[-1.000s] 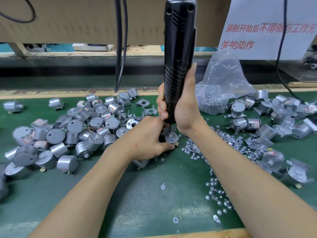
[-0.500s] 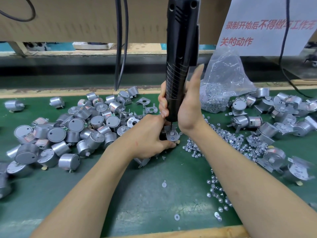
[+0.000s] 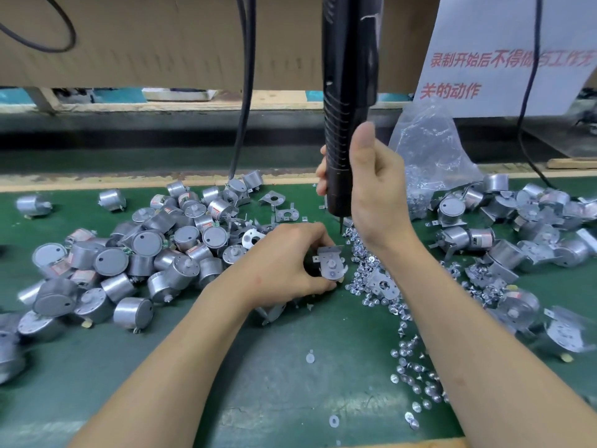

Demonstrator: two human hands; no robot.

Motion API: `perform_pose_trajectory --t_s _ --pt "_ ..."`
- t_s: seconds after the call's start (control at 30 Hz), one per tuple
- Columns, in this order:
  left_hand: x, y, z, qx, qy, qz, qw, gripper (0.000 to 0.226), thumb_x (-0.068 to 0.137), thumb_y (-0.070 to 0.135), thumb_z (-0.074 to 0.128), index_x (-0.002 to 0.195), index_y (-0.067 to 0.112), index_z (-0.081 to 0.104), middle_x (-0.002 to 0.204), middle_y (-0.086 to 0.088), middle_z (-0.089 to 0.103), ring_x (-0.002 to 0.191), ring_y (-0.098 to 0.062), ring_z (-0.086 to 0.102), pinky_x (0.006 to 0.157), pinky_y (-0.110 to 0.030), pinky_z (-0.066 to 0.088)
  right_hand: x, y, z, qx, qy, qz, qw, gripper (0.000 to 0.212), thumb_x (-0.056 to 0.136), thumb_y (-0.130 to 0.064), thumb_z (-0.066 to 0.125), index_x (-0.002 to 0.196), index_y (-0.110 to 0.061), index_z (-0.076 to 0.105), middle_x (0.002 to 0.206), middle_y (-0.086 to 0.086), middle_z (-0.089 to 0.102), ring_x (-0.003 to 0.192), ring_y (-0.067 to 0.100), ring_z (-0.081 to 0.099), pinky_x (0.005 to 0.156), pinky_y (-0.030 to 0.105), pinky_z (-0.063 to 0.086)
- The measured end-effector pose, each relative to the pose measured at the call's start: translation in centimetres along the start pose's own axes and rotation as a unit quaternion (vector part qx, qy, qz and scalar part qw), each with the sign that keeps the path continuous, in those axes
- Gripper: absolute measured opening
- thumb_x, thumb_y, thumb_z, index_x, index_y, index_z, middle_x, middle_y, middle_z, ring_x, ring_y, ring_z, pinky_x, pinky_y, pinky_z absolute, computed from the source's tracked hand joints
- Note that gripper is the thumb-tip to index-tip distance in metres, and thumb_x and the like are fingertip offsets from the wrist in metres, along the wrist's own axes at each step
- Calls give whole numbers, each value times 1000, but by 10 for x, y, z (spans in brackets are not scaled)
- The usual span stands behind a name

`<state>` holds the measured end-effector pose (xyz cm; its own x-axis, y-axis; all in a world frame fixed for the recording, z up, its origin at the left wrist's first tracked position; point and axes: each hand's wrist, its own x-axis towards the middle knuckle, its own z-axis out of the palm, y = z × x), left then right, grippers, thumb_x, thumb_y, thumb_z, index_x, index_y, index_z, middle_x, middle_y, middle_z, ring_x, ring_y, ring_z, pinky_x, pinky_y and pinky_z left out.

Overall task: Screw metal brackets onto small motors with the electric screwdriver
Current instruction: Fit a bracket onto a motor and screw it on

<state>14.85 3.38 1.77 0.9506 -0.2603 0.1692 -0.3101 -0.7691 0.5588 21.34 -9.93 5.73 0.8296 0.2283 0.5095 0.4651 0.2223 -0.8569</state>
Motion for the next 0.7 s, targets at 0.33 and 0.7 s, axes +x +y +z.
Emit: perform_pose_trajectory --t_s 0.33,0.7 --pt "-2 6 -4 -37 81 66 994 33 69 21 85 97 24 67 80 19 58 73 6 52 62 -8 33 -39 -5 -40 -187 28 85 978 25 99 -26 67 121 -15 72 112 -11 75 104 -4 69 91 14 52" --pt "-1 36 -2 -78 132 120 981 54 67 7 82 112 33 68 85 28 51 66 -1 47 59 -7 33 -75 -30 -52 12 -15 312 950 17 97 -10 68 91 -14 83 85 11 77 80 16 74 74 31 62"
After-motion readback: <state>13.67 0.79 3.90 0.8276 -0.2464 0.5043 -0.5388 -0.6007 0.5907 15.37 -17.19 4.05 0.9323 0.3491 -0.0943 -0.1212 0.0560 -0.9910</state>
